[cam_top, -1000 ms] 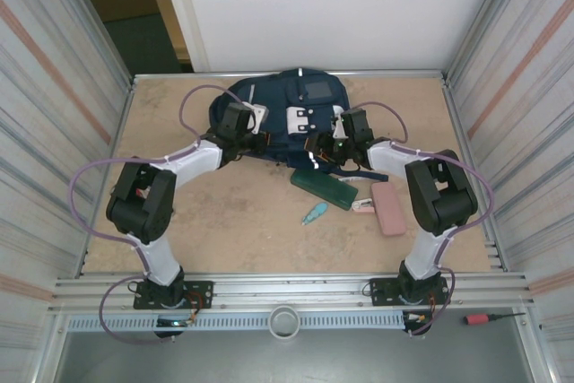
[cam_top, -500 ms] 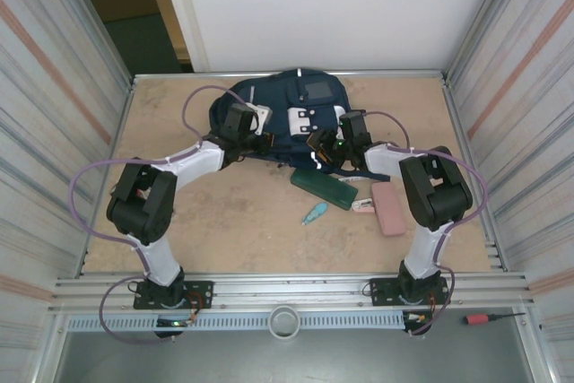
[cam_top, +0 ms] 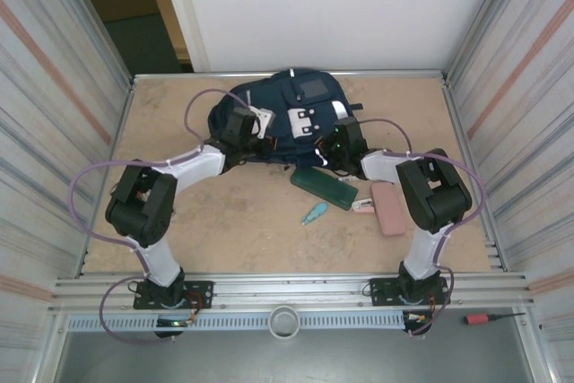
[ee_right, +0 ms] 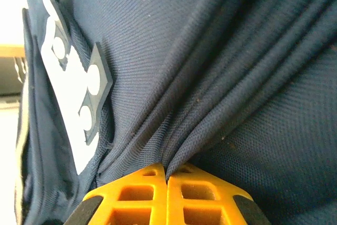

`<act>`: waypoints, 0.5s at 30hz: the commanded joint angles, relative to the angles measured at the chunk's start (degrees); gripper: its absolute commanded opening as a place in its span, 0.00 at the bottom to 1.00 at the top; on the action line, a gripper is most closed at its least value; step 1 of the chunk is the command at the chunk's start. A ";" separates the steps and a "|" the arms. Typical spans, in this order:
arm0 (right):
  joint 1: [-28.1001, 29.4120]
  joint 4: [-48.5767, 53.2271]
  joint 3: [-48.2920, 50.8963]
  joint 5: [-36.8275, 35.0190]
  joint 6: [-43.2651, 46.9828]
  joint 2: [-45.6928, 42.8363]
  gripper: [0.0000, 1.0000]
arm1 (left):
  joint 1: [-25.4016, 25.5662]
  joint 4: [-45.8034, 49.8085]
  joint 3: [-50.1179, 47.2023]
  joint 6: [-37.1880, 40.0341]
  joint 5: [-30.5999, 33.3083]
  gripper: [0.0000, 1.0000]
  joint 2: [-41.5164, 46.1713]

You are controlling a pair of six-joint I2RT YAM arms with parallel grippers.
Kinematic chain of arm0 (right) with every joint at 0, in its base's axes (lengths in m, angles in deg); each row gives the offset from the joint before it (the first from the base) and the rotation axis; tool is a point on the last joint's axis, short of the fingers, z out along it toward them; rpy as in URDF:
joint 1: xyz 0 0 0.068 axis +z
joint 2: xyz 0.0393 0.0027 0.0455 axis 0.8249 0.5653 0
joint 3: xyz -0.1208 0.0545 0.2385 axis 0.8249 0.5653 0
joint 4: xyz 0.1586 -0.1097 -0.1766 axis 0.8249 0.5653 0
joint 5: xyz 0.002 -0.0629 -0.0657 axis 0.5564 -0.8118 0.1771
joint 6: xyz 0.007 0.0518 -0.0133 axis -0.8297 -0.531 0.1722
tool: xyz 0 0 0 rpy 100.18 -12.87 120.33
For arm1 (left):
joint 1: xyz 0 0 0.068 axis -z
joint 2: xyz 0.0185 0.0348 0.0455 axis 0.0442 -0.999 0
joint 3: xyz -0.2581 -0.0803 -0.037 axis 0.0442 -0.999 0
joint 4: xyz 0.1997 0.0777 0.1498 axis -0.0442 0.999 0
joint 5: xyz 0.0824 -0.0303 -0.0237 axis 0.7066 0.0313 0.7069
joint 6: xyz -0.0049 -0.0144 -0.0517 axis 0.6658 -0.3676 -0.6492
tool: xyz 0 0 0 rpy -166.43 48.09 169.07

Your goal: Pack the student bag

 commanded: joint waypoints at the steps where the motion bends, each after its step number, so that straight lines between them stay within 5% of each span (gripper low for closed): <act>1: -1.00 -1.45 3.04 -7.84 -0.26 -4.23 0.00 | -1.70 -2.20 -1.38 1.13 0.92 0.00 5.70; 10: -4.61 0.38 2.88 -5.82 6.51 -8.83 0.00 | -7.97 -1.11 -4.17 2.21 5.59 0.00 9.51; 15: -6.15 7.83 -3.76 -0.48 14.63 -8.77 0.00 | -7.68 -1.87 -4.04 0.81 2.38 0.00 11.28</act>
